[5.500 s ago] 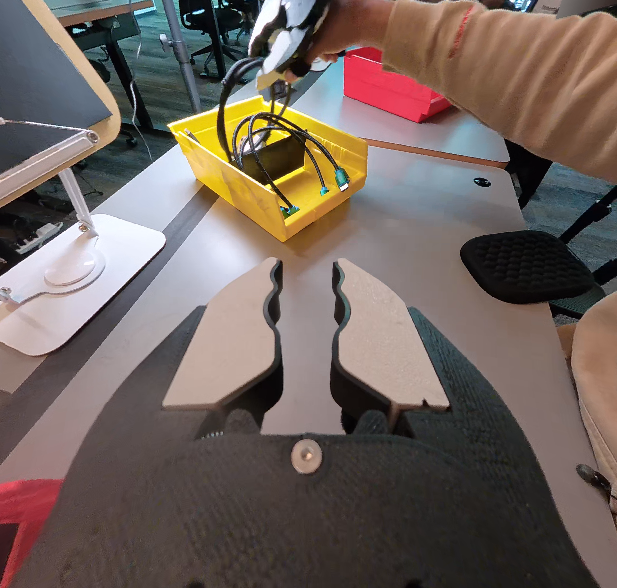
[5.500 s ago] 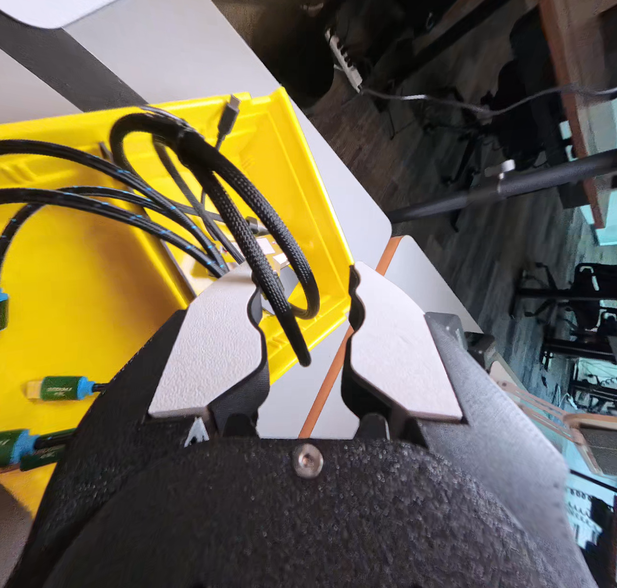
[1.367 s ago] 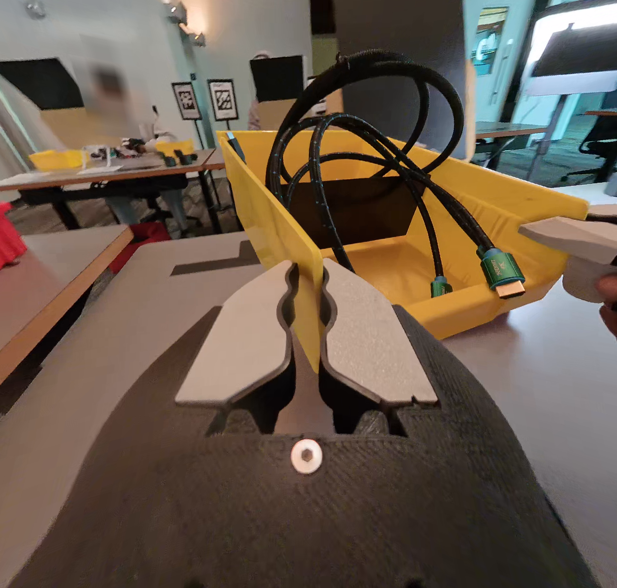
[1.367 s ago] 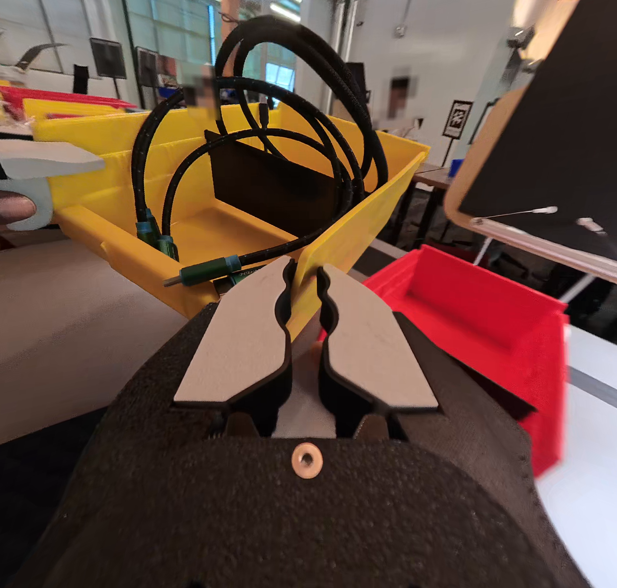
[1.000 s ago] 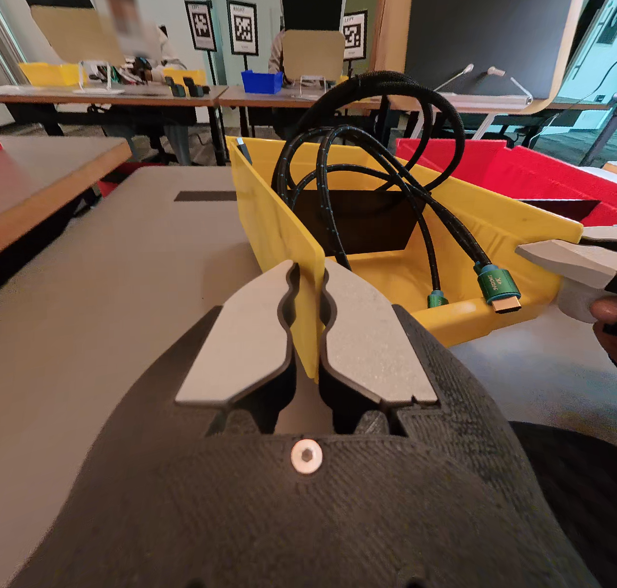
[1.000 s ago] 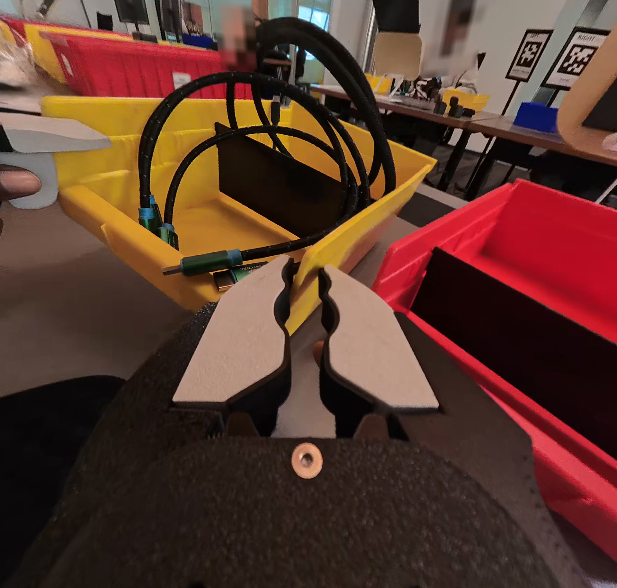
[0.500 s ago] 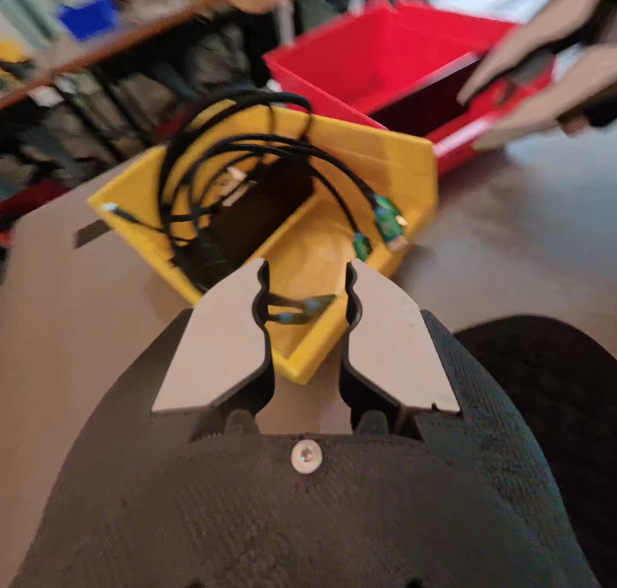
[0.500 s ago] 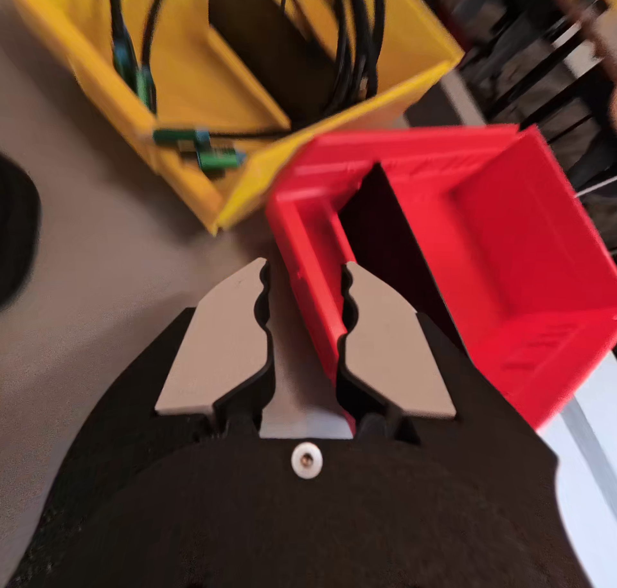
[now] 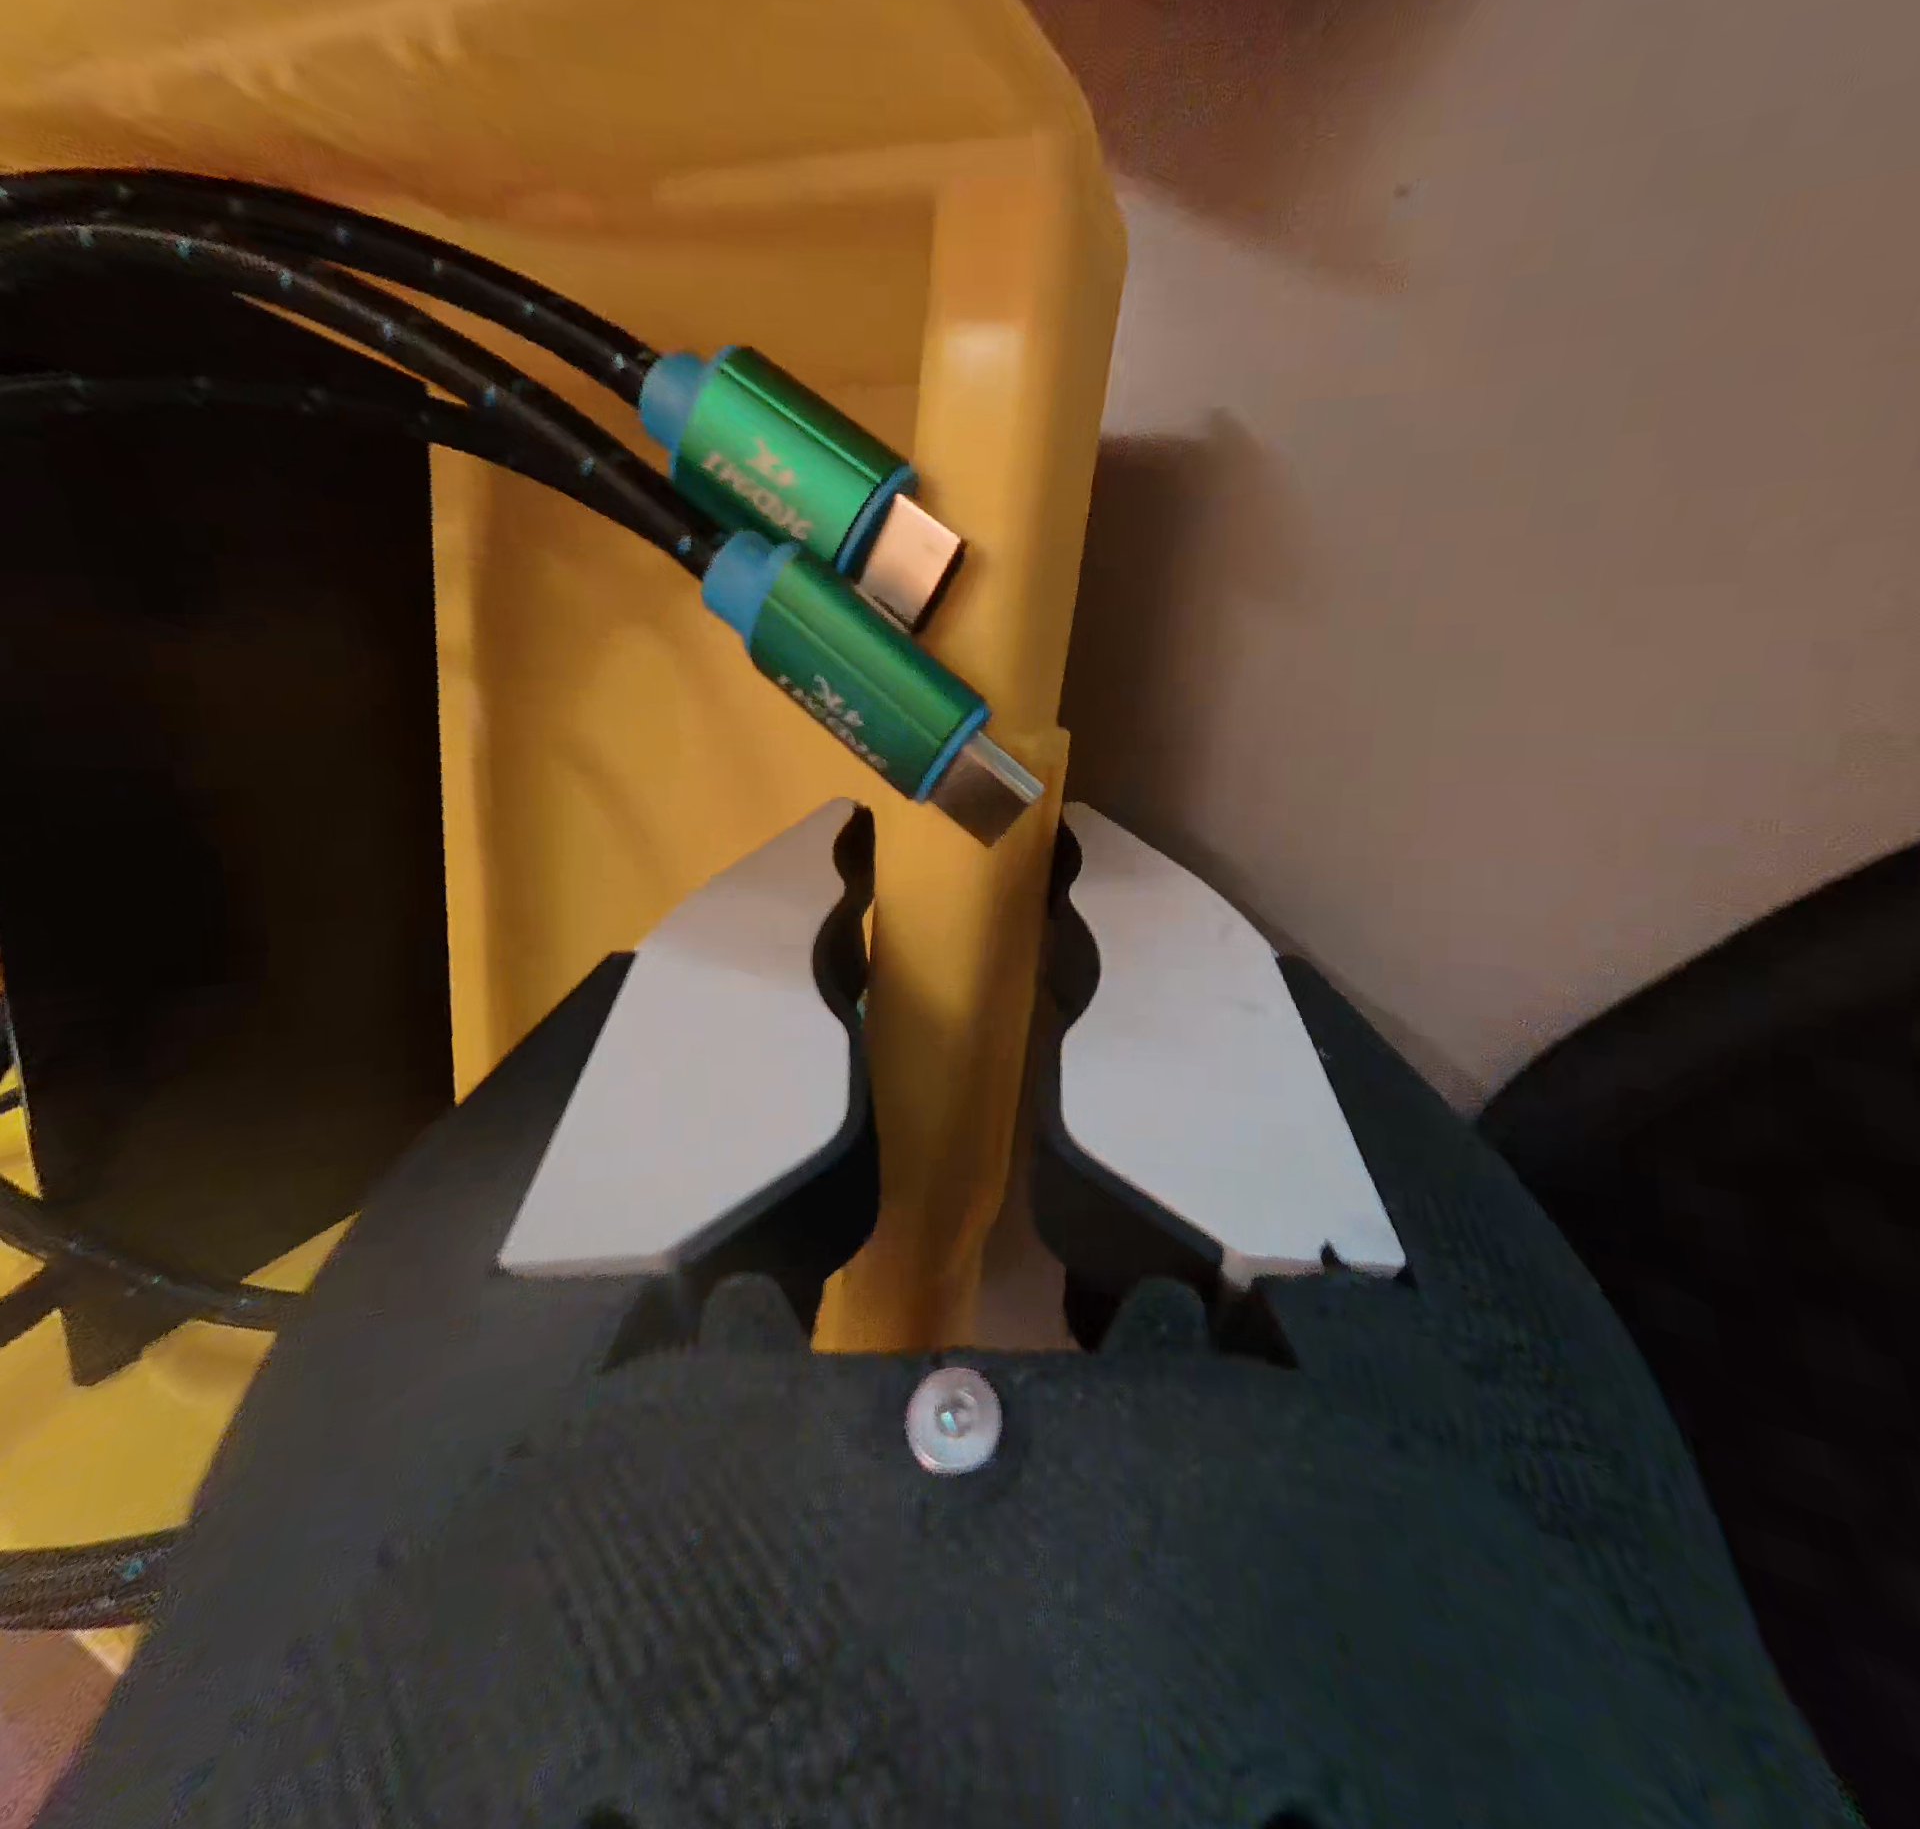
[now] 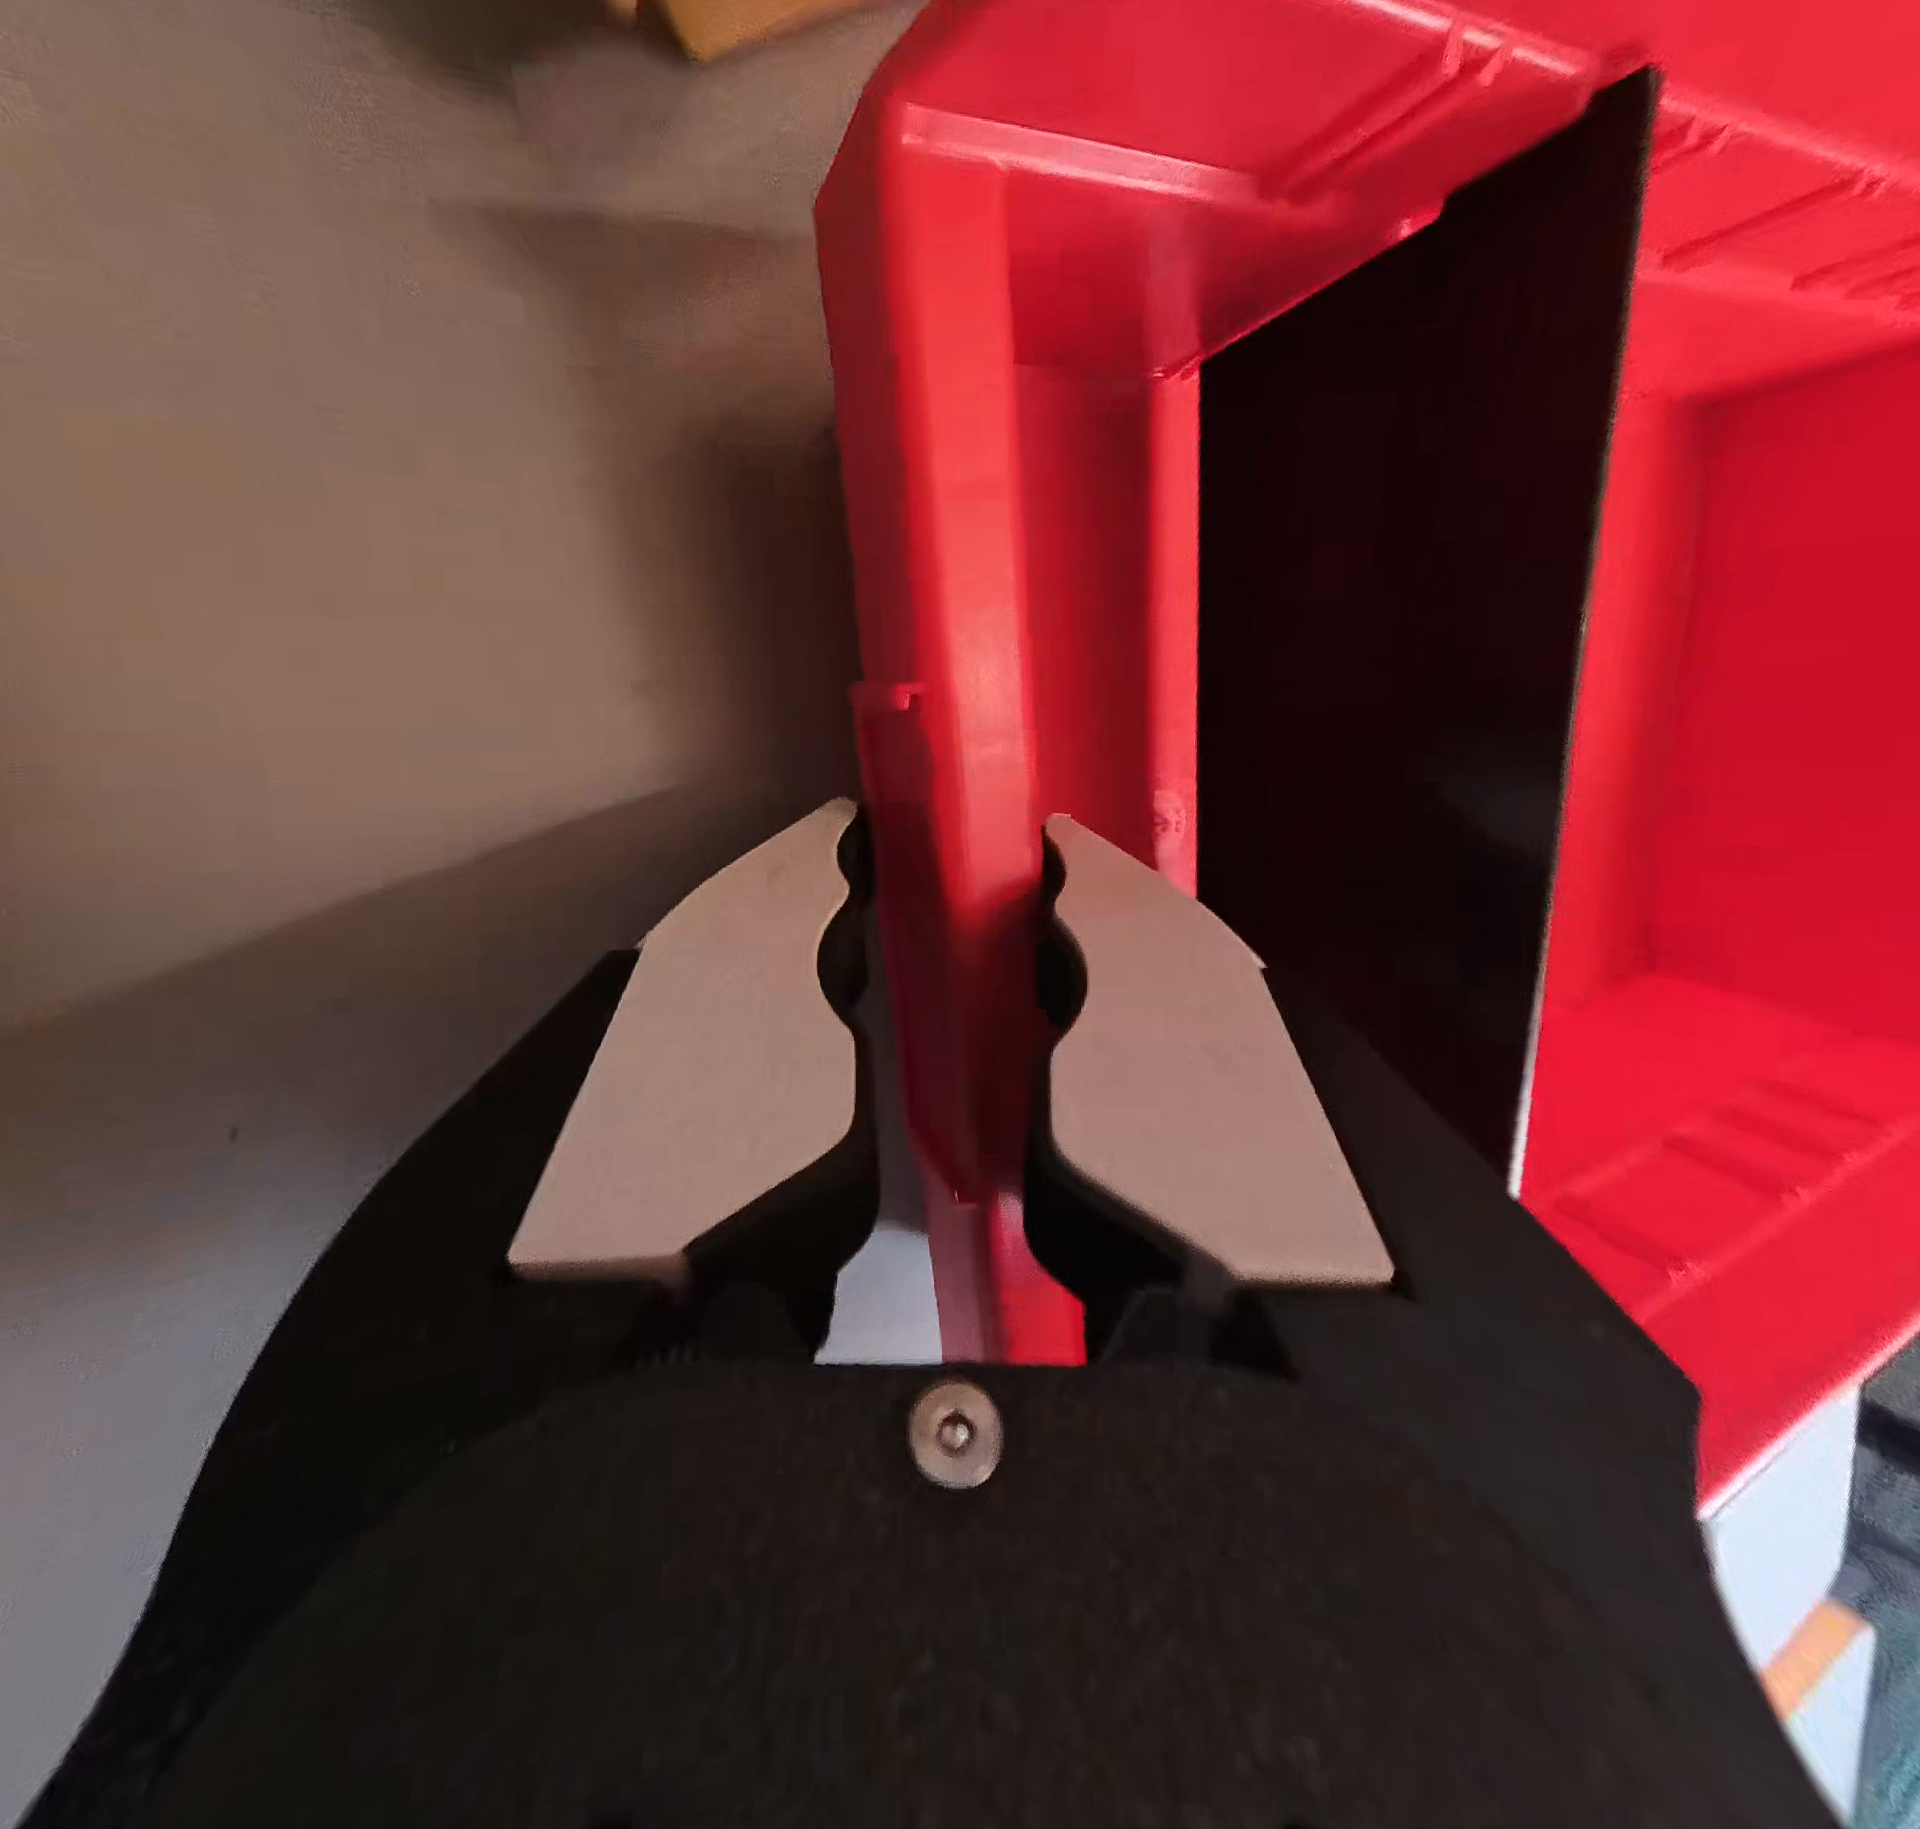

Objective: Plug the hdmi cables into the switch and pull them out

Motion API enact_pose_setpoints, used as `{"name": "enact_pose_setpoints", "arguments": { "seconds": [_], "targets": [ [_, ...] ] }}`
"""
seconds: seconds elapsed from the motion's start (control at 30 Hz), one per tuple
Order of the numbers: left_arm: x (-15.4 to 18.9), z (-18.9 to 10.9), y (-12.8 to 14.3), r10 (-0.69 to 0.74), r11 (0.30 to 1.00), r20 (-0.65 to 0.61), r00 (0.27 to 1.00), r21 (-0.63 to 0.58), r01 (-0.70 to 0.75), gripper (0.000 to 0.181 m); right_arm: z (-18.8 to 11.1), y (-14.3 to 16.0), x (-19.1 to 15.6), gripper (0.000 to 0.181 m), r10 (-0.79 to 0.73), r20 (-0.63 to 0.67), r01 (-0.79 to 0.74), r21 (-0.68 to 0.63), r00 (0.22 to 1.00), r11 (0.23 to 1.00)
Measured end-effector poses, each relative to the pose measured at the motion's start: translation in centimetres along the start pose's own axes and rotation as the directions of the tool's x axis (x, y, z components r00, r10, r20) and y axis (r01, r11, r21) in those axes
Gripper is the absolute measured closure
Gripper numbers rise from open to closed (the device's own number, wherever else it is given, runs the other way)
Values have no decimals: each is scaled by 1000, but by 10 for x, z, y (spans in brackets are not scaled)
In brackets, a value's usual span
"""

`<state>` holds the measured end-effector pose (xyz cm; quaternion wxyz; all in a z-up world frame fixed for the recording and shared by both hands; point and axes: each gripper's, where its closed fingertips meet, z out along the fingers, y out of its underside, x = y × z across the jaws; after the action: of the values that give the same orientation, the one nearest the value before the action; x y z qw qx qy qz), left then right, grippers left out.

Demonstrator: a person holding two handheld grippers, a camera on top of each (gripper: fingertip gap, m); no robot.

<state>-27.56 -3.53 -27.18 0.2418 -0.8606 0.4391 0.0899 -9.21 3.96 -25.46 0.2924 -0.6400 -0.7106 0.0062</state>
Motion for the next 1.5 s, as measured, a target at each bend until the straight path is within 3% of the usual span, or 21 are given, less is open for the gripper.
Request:
{"name": "enact_pose_setpoints", "arguments": {
  "seconds": [0.43, 0.83, 0.9, 1.03, 1.13, 1.23, 1.37, 1.5],
  "targets": [
    [-27, 16, -14, -53, 998, 72, 996, 40, 50, 149, -54, 158, 25, 152, 142, -166, -166, -139, 976, 976],
    [-75, 37, -18, -64, 998, 121, 991, 33, 60, 148, -49, 213, 89, 148, 191, -194, -222, -156, 962, 963],
    [-81, 38, -18, -67, 997, 135, 989, 32, 63, 146, -52, 210, 98, 140, 229, -231, -261, -123, 946, 957],
    [-81, 25, -26, -100, 991, 139, 985, 105, 86, 140, -70, 167, 100, 132, 403, -224, -376, 154, 887, 914],
    [-79, -2, -44, -168, 960, 110, 980, 244, 137, 136, -90, 133, 96, 133, 568, -163, -472, 399, 807, 786],
    [-89, -42, -65, -264, 876, 47, 963, 430, 219, 136, -102, 113, 88, 136, 677, -85, -525, 564, 731, 637],
    [-134, -100, -74, -421, 714, -37, 906, 602, 357, 138, -98, 107, 78, 137, 705, -79, -510, 634, 705, 582],
    [-193, -130, -61, -515, 649, -53, 855, 627, 430, 140, -97, 107, 77, 139, 705, -85, -483, 670, 704, 564]
  ]
}}
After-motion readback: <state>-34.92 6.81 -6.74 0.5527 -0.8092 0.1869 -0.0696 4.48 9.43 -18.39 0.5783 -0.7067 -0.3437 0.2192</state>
